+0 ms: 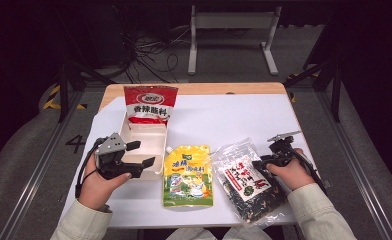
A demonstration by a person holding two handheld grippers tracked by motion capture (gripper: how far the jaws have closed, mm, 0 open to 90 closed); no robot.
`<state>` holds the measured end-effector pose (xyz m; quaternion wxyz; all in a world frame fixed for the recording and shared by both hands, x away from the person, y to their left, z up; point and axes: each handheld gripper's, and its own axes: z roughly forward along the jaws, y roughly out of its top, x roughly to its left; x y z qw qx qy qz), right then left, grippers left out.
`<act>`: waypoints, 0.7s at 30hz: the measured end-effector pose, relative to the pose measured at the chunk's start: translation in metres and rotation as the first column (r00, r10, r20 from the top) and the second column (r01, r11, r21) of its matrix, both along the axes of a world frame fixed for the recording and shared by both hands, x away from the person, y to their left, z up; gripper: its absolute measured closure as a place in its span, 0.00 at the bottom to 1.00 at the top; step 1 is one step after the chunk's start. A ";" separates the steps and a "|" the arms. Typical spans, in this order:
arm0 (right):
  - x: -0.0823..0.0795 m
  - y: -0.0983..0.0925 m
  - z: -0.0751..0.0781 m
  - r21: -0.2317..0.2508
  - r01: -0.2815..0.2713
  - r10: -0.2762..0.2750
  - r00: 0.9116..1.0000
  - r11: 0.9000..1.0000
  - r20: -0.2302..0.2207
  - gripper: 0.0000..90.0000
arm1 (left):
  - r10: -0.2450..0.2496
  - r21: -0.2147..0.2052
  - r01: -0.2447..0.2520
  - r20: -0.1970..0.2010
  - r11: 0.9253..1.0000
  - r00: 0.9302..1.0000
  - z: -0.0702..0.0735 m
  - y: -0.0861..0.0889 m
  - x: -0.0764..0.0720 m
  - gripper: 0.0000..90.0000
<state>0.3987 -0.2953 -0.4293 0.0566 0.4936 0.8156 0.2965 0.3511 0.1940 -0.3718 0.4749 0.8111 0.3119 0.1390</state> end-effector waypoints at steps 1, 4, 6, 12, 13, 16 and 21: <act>0.000 0.000 0.000 0.001 0.000 0.000 1.000 1.000 -0.002 0.59 | 0.001 -0.003 -0.001 0.000 1.000 1.000 0.000 -0.001 0.000 0.27; 0.000 0.001 -0.001 0.001 0.001 -0.001 1.000 1.000 -0.010 0.62 | -0.009 0.004 0.009 0.004 1.000 1.000 0.000 -0.003 -0.001 0.27; -0.001 0.003 -0.001 -0.011 0.003 -0.003 1.000 1.000 -0.008 0.66 | -0.010 0.003 0.010 -0.001 1.000 1.000 0.000 -0.004 -0.002 0.27; -0.002 0.008 0.002 -0.070 -0.015 0.016 1.000 0.997 0.004 0.85 | -0.031 0.007 0.031 0.001 1.000 1.000 -0.001 -0.008 -0.002 0.27; -0.002 0.009 0.003 -0.081 -0.019 0.020 1.000 0.997 0.009 0.88 | -0.030 0.006 0.030 -0.002 1.000 1.000 -0.001 -0.009 -0.002 0.27; -0.002 0.010 0.004 -0.091 -0.027 0.028 1.000 0.995 0.012 0.92 | -0.028 0.005 0.028 -0.002 1.000 1.000 -0.001 -0.010 -0.003 0.27; -0.003 0.014 0.007 -0.105 -0.042 0.043 0.999 0.994 0.007 0.98 | -0.036 -0.007 0.036 -0.007 0.999 0.999 -0.002 -0.013 -0.003 0.27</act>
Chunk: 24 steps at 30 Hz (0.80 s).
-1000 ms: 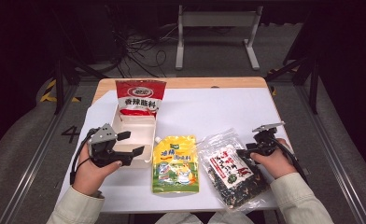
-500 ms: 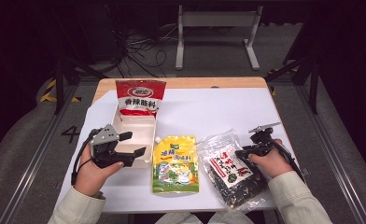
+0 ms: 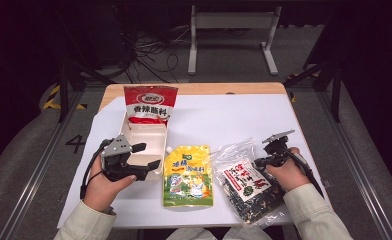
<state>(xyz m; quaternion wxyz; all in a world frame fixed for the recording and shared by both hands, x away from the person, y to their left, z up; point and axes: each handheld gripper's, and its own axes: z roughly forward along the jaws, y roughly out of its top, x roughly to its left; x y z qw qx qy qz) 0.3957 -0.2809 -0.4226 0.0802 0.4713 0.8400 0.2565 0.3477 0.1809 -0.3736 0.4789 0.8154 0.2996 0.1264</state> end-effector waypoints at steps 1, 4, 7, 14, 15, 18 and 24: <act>0.000 0.000 0.001 -0.004 -0.001 0.001 1.000 1.000 -0.001 0.99 | -0.003 0.004 0.003 0.000 1.000 1.000 0.000 -0.001 0.000 0.27; 0.000 0.001 0.002 -0.005 0.004 -0.004 1.000 1.000 -0.004 0.99 | -0.006 0.003 0.006 0.001 1.000 1.000 -0.001 -0.002 -0.001 0.27; -0.002 -0.003 0.009 0.031 0.017 -0.017 1.000 0.999 0.003 0.99 | -0.016 -0.002 0.016 -0.001 1.000 1.000 -0.001 -0.005 -0.001 0.27; -0.013 -0.004 0.028 0.085 -0.004 -0.004 0.996 0.996 0.091 1.00 | -0.019 -0.049 0.019 -0.003 0.999 1.000 -0.004 -0.010 0.000 0.24; -0.018 -0.003 0.036 0.101 -0.008 -0.004 0.993 0.995 0.120 1.00 | -0.021 -0.060 0.021 0.000 0.998 1.000 -0.004 -0.011 -0.001 0.24; -0.025 -0.007 0.047 0.123 -0.007 -0.014 0.985 0.992 0.171 1.00 | -0.027 -0.054 0.027 0.005 0.998 1.000 -0.004 -0.012 -0.002 0.24; -0.041 -0.013 0.067 0.170 -0.036 -0.012 0.962 0.985 0.272 1.00 | -0.038 -0.048 0.038 0.003 0.998 0.999 -0.005 -0.016 -0.002 0.24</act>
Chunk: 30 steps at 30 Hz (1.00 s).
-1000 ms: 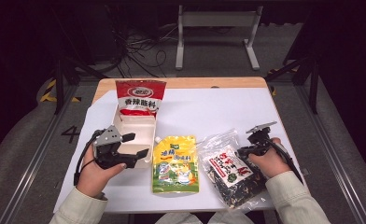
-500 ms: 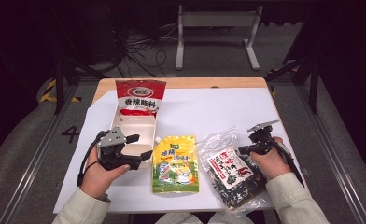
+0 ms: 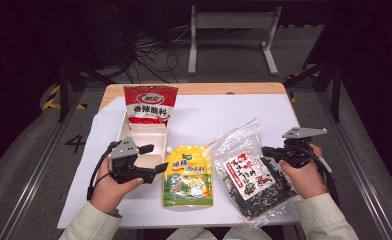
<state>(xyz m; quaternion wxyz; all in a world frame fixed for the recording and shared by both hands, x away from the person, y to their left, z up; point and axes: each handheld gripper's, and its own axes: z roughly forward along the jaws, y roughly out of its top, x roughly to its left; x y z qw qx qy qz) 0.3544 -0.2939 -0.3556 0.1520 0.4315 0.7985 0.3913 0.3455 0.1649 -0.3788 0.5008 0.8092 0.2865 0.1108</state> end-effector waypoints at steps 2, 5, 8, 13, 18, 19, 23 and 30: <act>-0.003 -0.001 0.003 0.006 0.000 0.000 1.000 1.000 0.016 1.00 | -0.003 0.005 0.003 -0.005 1.000 1.000 -0.001 -0.001 0.000 0.24; -0.012 -0.003 0.012 0.017 0.001 -0.003 0.997 1.000 0.076 1.00 | -0.010 0.007 0.010 -0.005 1.000 1.000 -0.002 -0.004 0.000 0.24; -0.021 -0.002 0.023 0.015 -0.006 0.004 0.989 1.000 0.145 1.00 | -0.016 0.011 0.016 -0.007 1.000 1.000 -0.003 -0.006 0.000 0.24; -0.034 0.002 0.038 0.016 -0.015 0.010 0.971 1.000 0.240 1.00 | -0.017 0.014 0.018 -0.012 1.000 1.000 -0.005 -0.010 -0.001 0.24; -0.043 0.006 0.047 0.008 -0.020 0.017 0.952 1.000 0.305 1.00 | -0.005 -0.008 0.005 -0.003 1.000 1.000 -0.012 -0.018 0.002 0.24; -0.044 0.007 0.049 0.009 -0.022 0.018 0.949 1.000 0.315 1.00 | -0.002 -0.011 0.002 -0.004 1.000 1.000 -0.014 -0.020 0.003 0.24; -0.047 0.009 0.052 0.015 -0.030 0.024 0.942 0.999 0.336 1.00 | 0.009 -0.030 -0.009 -0.013 1.000 1.000 -0.020 -0.024 0.006 0.24; -0.052 0.014 0.056 0.031 -0.050 0.035 0.931 0.998 0.363 1.00 | -0.012 -0.043 0.011 -0.020 0.999 1.000 -0.024 -0.036 0.004 0.24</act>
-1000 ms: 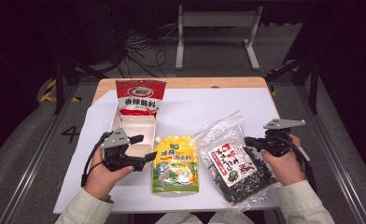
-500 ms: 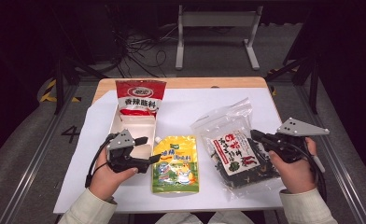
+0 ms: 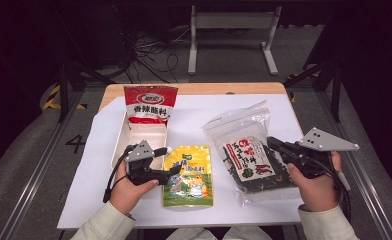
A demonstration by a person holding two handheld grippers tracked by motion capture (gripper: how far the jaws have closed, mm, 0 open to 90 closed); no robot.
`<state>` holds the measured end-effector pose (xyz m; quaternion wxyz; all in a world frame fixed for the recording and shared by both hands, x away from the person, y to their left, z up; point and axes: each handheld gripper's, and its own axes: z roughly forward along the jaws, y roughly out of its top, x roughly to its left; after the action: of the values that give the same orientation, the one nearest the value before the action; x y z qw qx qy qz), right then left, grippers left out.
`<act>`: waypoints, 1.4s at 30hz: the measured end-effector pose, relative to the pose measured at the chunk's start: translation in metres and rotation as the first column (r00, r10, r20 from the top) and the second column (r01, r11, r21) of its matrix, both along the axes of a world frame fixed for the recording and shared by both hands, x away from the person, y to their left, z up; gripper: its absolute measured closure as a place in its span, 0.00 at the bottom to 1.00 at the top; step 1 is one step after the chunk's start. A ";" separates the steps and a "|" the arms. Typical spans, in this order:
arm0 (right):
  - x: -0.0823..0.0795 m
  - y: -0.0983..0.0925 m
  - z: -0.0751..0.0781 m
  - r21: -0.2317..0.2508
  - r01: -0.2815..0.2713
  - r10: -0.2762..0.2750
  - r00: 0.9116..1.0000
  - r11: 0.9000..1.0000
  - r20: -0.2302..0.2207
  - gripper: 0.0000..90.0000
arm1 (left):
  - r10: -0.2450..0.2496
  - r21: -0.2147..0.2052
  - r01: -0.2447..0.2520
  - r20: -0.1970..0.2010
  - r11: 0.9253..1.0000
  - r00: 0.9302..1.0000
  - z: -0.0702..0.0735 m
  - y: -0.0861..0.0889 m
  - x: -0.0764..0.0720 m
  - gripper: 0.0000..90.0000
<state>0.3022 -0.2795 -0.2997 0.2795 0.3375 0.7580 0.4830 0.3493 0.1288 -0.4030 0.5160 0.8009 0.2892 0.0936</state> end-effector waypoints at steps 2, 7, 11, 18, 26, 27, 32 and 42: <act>-0.002 0.001 0.002 0.005 -0.004 0.004 1.000 1.000 0.014 1.00 | -0.003 0.000 0.003 0.006 1.000 1.000 -0.001 -0.003 -0.001 0.23; -0.006 0.003 0.006 0.019 -0.013 0.013 0.999 1.000 0.038 1.00 | -0.012 -0.024 0.012 0.007 1.000 1.000 -0.001 -0.009 -0.002 0.23; -0.010 0.006 0.009 0.024 -0.027 0.025 0.998 0.999 0.056 1.00 | -0.016 -0.032 0.017 0.034 0.999 0.999 0.001 -0.013 -0.005 0.23; -0.015 0.013 0.012 0.041 -0.059 0.055 0.995 0.997 0.078 1.00 | -0.045 -0.048 0.046 0.041 0.998 0.998 0.002 -0.023 -0.008 0.23; -0.016 0.021 0.012 0.044 -0.084 0.080 0.993 0.996 0.086 1.00 | -0.084 -0.103 0.084 -0.003 0.991 0.996 -0.008 -0.041 -0.008 0.23; -0.016 0.022 0.012 0.045 -0.091 0.087 0.993 0.995 0.084 1.00 | -0.089 -0.111 0.087 -0.008 0.990 0.996 -0.009 -0.044 -0.009 0.23; -0.018 0.026 0.013 0.049 -0.108 0.103 0.991 0.993 0.088 1.00 | -0.129 -0.134 0.128 0.004 0.983 0.992 -0.012 -0.055 -0.010 0.24; -0.021 0.032 0.014 0.052 -0.126 0.120 0.987 0.991 0.105 1.00 | -0.171 -0.169 0.165 -0.021 0.972 0.985 -0.018 -0.078 -0.009 0.26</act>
<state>0.2814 -0.2479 -0.2860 0.2772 0.2730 0.7479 0.5379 0.3404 0.0506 -0.4212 0.5819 0.7781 0.2363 0.0110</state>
